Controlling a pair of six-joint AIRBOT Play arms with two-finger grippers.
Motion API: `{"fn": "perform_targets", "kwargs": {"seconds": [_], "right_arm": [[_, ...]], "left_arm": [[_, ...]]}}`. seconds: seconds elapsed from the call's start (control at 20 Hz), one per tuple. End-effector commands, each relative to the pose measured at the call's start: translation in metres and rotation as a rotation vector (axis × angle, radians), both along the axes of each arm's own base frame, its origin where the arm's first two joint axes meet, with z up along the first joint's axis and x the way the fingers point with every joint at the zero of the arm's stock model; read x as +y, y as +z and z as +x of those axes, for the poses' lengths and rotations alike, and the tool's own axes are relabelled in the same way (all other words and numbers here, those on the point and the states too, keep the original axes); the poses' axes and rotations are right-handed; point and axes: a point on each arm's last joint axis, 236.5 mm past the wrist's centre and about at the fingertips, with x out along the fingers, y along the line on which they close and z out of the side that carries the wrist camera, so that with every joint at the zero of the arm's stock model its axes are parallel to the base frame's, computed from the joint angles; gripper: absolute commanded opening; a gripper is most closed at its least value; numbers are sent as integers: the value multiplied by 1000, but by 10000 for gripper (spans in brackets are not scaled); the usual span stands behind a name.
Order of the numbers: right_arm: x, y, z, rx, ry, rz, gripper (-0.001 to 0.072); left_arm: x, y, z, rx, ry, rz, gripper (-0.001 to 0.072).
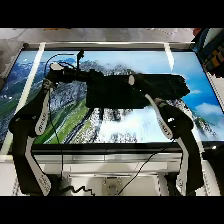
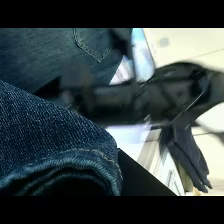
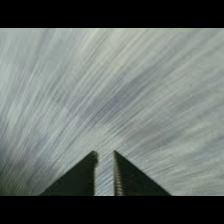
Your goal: Fold the clothes and pants, and hang the long-sleeved shirts on hangers.
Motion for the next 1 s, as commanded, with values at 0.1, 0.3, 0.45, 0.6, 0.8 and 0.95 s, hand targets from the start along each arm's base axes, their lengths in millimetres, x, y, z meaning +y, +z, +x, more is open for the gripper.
{"fn": "perform_targets", "kwargs": {"seconds": [0.1, 0.3, 0.45, 0.6, 0.8, 0.95], "right_arm": [[-125, 60, 1, -16, -106, -246, 121], [-171, 103, -15, -8, -109, -295, 58], [-173, 138, -13, -91, -49, -313, 57], [-174, 146, -16, -99, 23, -339, 57], [-174, 144, -19, -89, 62, -354, 56], [-174, 143, -22, -76, 89, -364, 21]], "left_arm": [[-40, -28, -9, 28, -28, 16, 16], [-89, -70, -7, 58, 12, 33, 358], [-147, -98, -54, 147, -131, 13, 593], [-173, -102, -82, 149, -207, 0, 597], [-167, -103, -66, 145, -152, 5, 593], [-162, -96, -52, 96, -120, -9, 594]]}}
